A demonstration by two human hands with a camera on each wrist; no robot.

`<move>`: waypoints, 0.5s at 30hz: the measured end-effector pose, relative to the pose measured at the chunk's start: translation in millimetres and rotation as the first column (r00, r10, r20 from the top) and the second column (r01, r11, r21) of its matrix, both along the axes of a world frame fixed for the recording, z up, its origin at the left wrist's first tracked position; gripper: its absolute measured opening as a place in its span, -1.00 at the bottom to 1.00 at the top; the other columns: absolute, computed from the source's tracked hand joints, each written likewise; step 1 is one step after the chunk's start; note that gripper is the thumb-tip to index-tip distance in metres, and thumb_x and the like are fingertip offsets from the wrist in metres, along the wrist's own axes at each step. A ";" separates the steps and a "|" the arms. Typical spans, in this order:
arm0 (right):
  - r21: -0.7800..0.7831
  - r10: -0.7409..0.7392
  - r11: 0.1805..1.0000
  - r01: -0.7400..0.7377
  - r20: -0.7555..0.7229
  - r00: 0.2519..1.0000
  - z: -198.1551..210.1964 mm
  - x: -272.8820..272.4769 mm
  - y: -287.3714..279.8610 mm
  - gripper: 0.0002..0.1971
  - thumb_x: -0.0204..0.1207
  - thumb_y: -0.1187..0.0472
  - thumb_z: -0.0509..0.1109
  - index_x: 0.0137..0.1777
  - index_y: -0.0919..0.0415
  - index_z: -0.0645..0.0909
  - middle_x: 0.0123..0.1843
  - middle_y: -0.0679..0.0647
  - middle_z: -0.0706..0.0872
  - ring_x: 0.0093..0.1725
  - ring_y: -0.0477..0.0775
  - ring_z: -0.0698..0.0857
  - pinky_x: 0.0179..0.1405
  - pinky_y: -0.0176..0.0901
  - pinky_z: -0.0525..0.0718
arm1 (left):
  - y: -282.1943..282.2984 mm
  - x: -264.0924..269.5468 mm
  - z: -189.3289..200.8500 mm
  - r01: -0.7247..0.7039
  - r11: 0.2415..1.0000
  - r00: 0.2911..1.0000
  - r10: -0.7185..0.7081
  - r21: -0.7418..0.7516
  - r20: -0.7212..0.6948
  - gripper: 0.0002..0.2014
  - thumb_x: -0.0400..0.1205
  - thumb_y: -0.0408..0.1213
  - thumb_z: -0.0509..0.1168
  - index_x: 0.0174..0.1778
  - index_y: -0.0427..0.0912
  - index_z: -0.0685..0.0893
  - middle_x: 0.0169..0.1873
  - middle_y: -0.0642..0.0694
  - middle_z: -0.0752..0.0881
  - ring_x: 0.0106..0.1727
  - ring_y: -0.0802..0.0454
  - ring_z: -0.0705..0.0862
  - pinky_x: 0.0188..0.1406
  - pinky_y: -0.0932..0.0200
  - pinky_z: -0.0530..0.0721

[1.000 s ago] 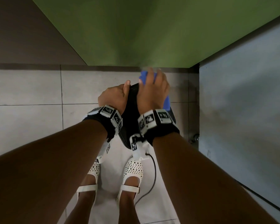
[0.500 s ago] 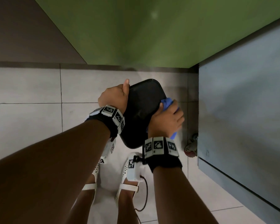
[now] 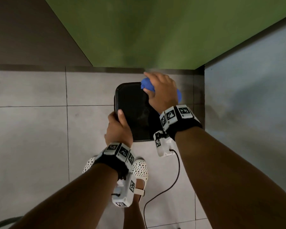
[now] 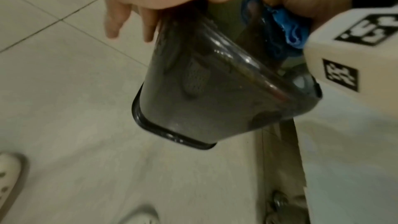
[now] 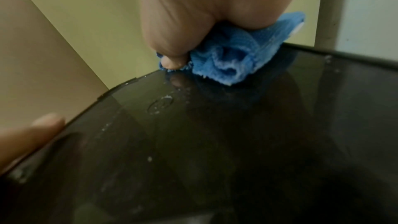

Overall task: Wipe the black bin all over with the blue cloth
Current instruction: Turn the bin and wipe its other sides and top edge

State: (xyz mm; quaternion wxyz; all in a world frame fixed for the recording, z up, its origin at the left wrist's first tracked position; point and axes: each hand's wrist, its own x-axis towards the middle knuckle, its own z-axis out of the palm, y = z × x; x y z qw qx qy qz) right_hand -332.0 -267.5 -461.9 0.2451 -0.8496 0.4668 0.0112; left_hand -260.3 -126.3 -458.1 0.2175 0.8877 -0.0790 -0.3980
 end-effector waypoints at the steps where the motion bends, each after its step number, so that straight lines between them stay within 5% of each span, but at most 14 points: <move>1: -0.009 0.002 1.000 -0.002 0.008 1.000 -0.5 -0.9 -0.7 -0.50 0.51 0.11 0.33 0.47 0.04 0.42 0.40 0.01 0.54 0.38 0.11 0.46 0.41 -0.09 0.26 | -4.8 6.5 -1.0 0.008 1.000 0.999 -0.008 0.000 0.035 -0.44 0.70 0.13 -0.13 0.53 -0.11 0.25 0.43 -0.23 0.54 0.42 -0.29 0.52 0.51 -0.27 0.30; 5: -0.043 0.017 0.999 -0.017 0.009 1.000 -2.7 1.0 -1.0 -0.54 0.50 0.10 0.33 0.42 0.01 0.47 0.38 -0.02 0.56 0.38 0.09 0.47 0.39 -0.06 0.29 | -50.3 45.2 -4.2 0.256 0.958 0.947 -0.222 -0.130 0.233 -0.45 0.70 0.11 -0.11 0.62 0.08 0.09 0.65 0.00 0.18 0.67 -0.15 0.09 0.55 -0.39 0.00; 8: -0.091 -0.038 0.995 0.035 -0.031 0.999 -2.7 9.3 3.3 -0.53 0.51 -0.07 0.14 0.41 0.00 0.47 0.39 0.05 0.54 0.38 0.14 0.47 0.36 0.02 0.32 | -80.3 58.5 -12.5 0.474 0.854 0.872 -0.420 -0.216 0.252 -0.49 0.70 0.05 -0.15 0.47 -0.02 0.45 0.50 -0.10 0.47 0.55 -0.18 0.36 0.51 -0.13 0.32; 10: -0.145 -0.158 0.978 0.152 -0.029 0.987 -2.8 21.9 12.8 -0.36 0.44 -0.20 -0.07 0.41 0.04 0.48 0.43 0.16 0.51 0.38 0.22 0.47 0.35 0.09 0.35 | -84.3 58.1 -16.3 0.457 0.843 0.886 -0.402 -0.286 0.230 -0.53 0.74 -0.06 -0.09 0.17 -0.25 0.65 0.18 -0.27 0.70 0.22 -0.22 0.62 0.09 0.12 0.50; 12: -0.143 -0.263 0.956 0.258 -0.018 0.965 -5.3 35.2 24.0 -0.29 0.43 -0.22 -0.14 0.46 0.10 0.43 0.49 0.26 0.44 0.43 0.28 0.43 0.41 0.15 0.31 | -82.3 58.4 -17.7 0.416 0.854 0.907 -0.365 -0.313 0.211 -0.58 0.76 -0.14 -0.02 -0.12 -0.35 0.63 -0.08 -0.37 0.72 -0.03 -0.28 0.65 -0.18 0.14 0.41; 15: -0.146 -0.265 0.955 0.259 -0.022 0.964 -6.8 40.1 30.6 -0.35 0.52 -0.16 -0.11 0.50 0.16 0.37 0.49 0.29 0.43 0.46 0.29 0.40 0.47 0.15 0.26 | -81.2 59.9 -13.4 0.390 0.846 0.920 -0.342 -0.363 0.190 -0.60 0.75 -0.16 0.03 -0.23 -0.36 0.60 -0.17 -0.42 0.71 -0.09 -0.31 0.64 -0.17 0.07 0.48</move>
